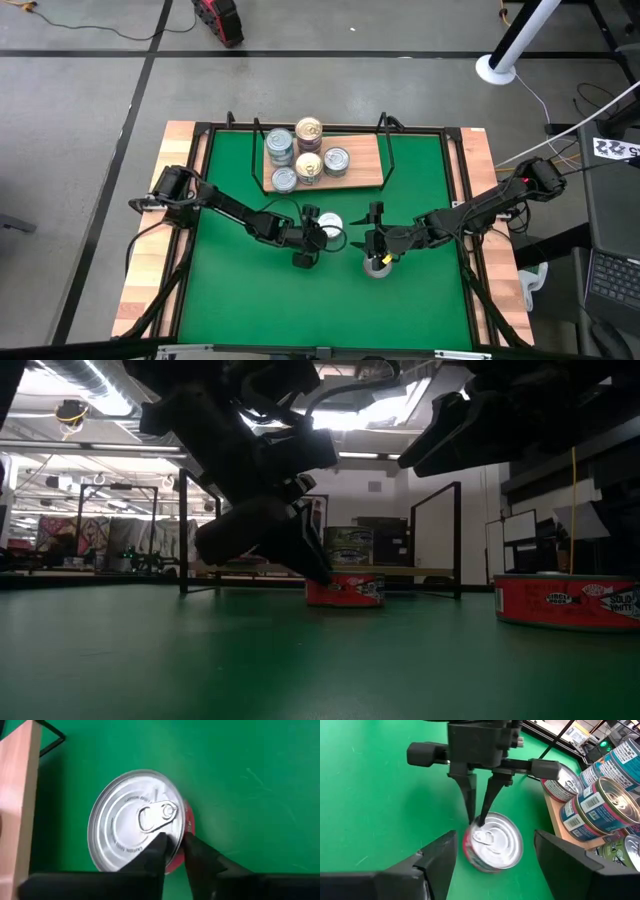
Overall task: Stack canned seafood by type on shelf
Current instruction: Stack the red tuna can on top of the red tuna can on the shelf
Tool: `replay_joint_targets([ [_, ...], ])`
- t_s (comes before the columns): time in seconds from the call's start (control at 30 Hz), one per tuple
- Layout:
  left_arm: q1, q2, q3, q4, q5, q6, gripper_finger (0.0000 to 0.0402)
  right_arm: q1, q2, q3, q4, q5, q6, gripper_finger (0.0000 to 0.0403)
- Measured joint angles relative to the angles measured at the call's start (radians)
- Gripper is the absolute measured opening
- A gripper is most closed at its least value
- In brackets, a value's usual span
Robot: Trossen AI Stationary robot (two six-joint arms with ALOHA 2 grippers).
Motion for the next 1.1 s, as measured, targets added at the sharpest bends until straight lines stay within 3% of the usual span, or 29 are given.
replay_joint_targets([
  [0.2,0.006,-0.003,0.008,-0.003,-0.001,-0.06,0.0005,0.0,0.016,0.0,0.0,0.0,-0.012,0.0262],
  [0.5,0.008,0.001,0.065,-0.015,0.006,-0.177,0.0002,0.0,0.114,0.0,0.008,0.001,-0.154,0.0262],
  [0.73,0.012,0.001,0.109,-0.016,0.007,-0.304,0.0001,0.0,0.165,0.0,0.043,0.018,-0.166,0.0262],
  [1.1,0.064,0.001,0.162,-0.015,0.101,-0.48,0.0001,0.0,0.21,0.0,0.08,0.076,-0.257,0.0262],
])
